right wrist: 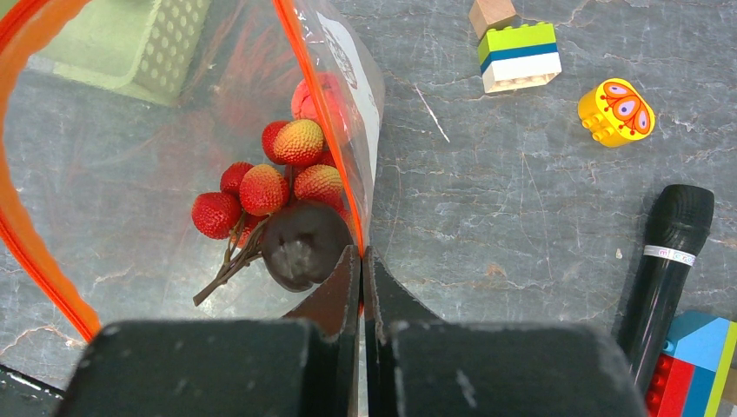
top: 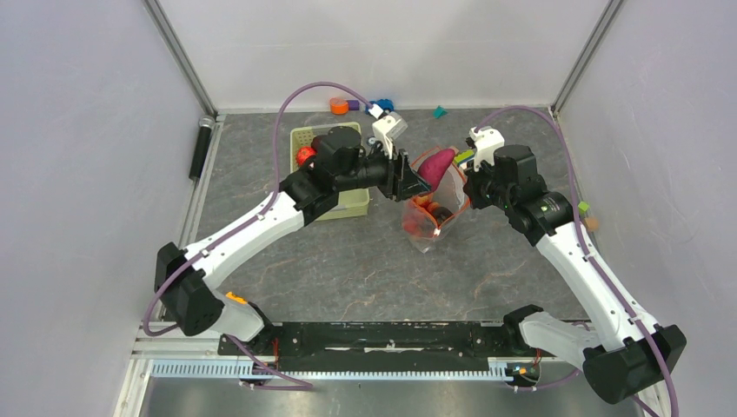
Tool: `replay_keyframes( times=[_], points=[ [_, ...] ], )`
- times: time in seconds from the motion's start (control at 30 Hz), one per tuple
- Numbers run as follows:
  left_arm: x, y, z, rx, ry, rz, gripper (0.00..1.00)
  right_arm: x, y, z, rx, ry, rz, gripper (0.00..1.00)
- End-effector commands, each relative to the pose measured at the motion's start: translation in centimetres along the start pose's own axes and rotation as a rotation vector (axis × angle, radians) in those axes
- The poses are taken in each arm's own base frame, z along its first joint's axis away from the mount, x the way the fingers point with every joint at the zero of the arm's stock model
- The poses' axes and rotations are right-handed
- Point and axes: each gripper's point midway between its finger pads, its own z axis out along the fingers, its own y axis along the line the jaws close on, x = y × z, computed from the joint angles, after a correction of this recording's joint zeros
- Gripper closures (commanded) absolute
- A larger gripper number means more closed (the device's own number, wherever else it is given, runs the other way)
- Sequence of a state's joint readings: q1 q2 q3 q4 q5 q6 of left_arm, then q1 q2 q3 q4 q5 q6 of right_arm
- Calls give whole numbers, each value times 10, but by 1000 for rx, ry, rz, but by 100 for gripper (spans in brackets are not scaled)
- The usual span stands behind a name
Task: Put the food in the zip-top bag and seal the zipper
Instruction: Place the fake vegetable in the zipper food storage bag.
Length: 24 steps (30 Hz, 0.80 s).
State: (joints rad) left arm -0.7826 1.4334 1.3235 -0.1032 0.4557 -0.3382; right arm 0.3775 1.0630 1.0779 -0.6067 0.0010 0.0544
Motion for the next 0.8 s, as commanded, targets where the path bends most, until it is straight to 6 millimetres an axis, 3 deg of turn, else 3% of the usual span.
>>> replay_keyframes(
  times=[0.0,0.23,0.33,0.47,0.77],
  points=[
    [-9,8,15,-49,-46,53,73,-12,-2,-5,5,-51,-10,100],
    [8,25,31,-110,-9,45,72,-11,-2,-3,5,-44,-13,100],
    [13,32,32,-139,3,50,67,-12,-2,-4,5,-45,-13,100],
    [17,38,33,-167,19,51,45,-12,-2,-4,5,-47,-13,100],
    [13,26,31,-116,13,72,1,-12,-2,-5,5,-47,-12,100]
  ],
)
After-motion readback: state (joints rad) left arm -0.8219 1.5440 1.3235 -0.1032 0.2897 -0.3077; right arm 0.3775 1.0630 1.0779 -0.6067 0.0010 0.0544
